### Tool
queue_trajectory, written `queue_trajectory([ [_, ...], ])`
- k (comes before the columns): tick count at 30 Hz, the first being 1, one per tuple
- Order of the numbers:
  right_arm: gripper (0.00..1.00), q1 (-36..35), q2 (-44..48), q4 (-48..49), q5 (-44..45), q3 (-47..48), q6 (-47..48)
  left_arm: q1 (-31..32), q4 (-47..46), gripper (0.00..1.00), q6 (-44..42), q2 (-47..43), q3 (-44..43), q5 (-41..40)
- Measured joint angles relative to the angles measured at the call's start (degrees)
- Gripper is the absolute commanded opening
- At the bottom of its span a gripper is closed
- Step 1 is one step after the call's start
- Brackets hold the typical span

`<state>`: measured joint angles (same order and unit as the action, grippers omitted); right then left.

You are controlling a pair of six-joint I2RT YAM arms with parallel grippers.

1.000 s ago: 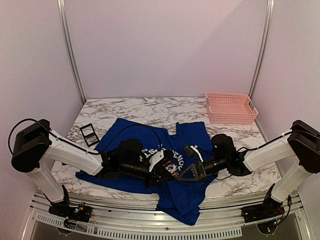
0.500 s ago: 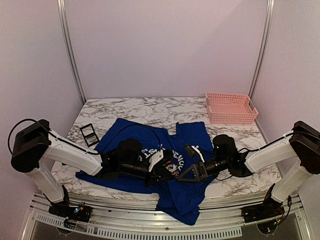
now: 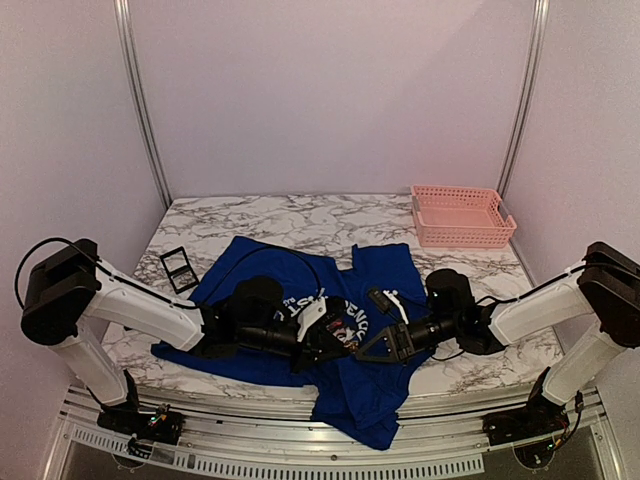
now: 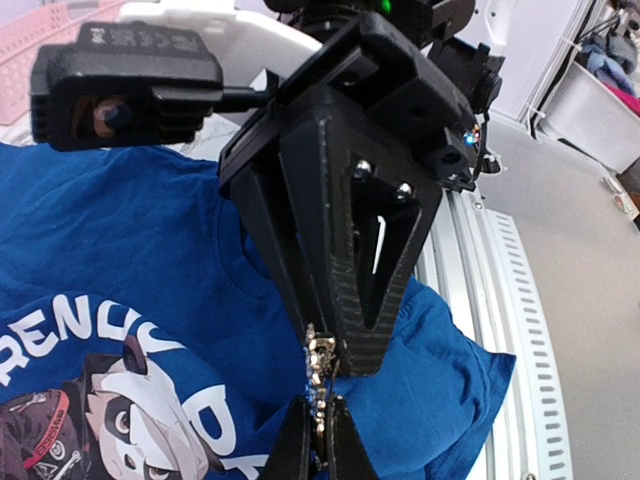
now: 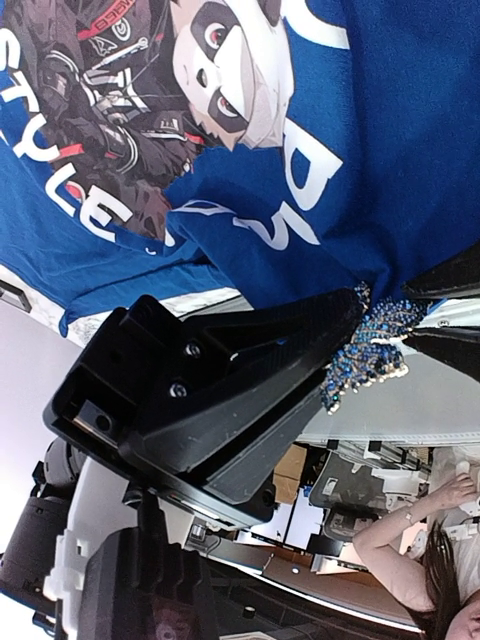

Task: Pin the brooch onto the clothing
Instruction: Pass from the right arm to the left

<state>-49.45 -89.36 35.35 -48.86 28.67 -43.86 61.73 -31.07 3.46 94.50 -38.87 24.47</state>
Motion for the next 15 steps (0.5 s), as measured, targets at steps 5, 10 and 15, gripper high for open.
queue_trajectory([
  [5, 0.02, 0.0, -0.1, 0.6, 0.7, 0.0, 0.2, 0.0, -0.2, 0.00, 1.4, 0.0, 0.0, 0.4],
  [10, 0.00, 0.0, -0.1, 0.8, 1.3, 0.0, 0.7, 0.0, -0.3, 0.00, 3.2, 0.0, 0.0, 0.4],
  [15, 0.00, 0.0, -0.1, 0.7, 1.5, 0.0, 1.1, 0.0, -0.3, 0.05, 4.7, 0.0, 0.0, 0.2],
])
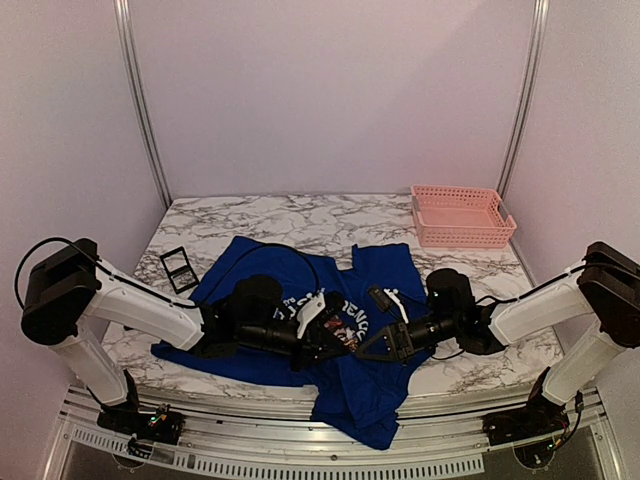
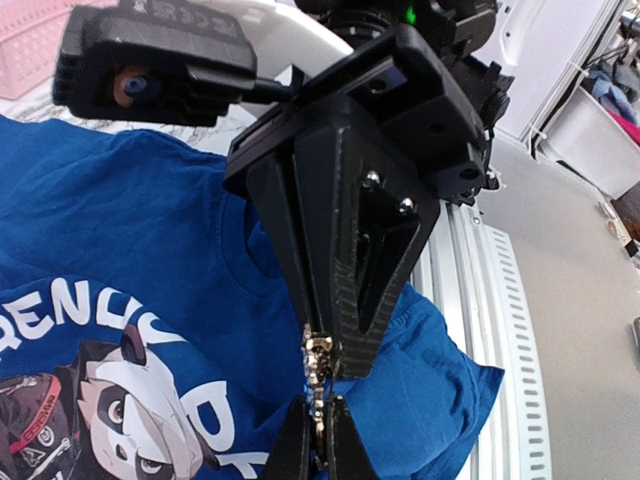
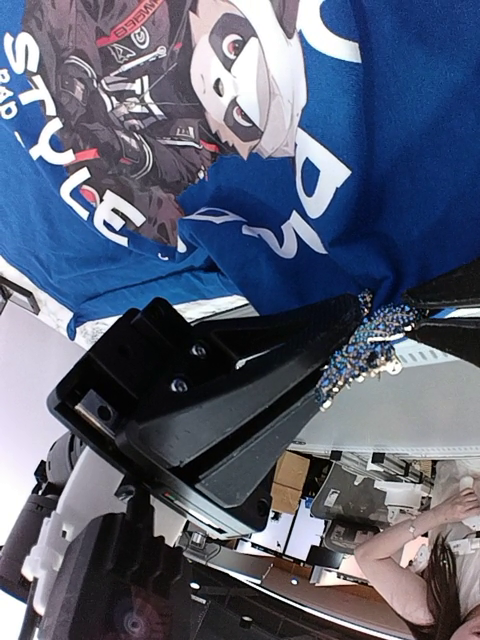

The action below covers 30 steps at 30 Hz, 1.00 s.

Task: Pin the brooch onto the clothing
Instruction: Pass from the right arm to the left

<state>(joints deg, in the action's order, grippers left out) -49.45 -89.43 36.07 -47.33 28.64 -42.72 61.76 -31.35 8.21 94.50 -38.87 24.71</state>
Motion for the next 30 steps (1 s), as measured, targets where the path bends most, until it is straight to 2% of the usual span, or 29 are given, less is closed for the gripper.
queue_trajectory([
  [5, 0.00, 0.0, 0.4, -0.5, 0.4, 0.0, 0.9, 0.0, 0.8, 0.08, 0.4, 0.0, -0.5, -0.3],
  [11, 0.00, 0.0, 0.7, -1.1, 1.4, 0.0, 1.2, 0.3, 2.6, 0.19, 0.2, 0.0, -1.6, -2.4],
  [19, 0.00, -0.4, 1.1, -1.6, 1.9, 0.1, 2.1, 0.4, 2.7, 0.00, 0.2, 0.0, -2.4, -2.6],
  [30, 0.01, -0.4, 2.2, -2.7, 2.6, 0.1, 3.0, 0.4, 2.3, 0.00, 0.5, 0.0, -2.4, -2.6],
])
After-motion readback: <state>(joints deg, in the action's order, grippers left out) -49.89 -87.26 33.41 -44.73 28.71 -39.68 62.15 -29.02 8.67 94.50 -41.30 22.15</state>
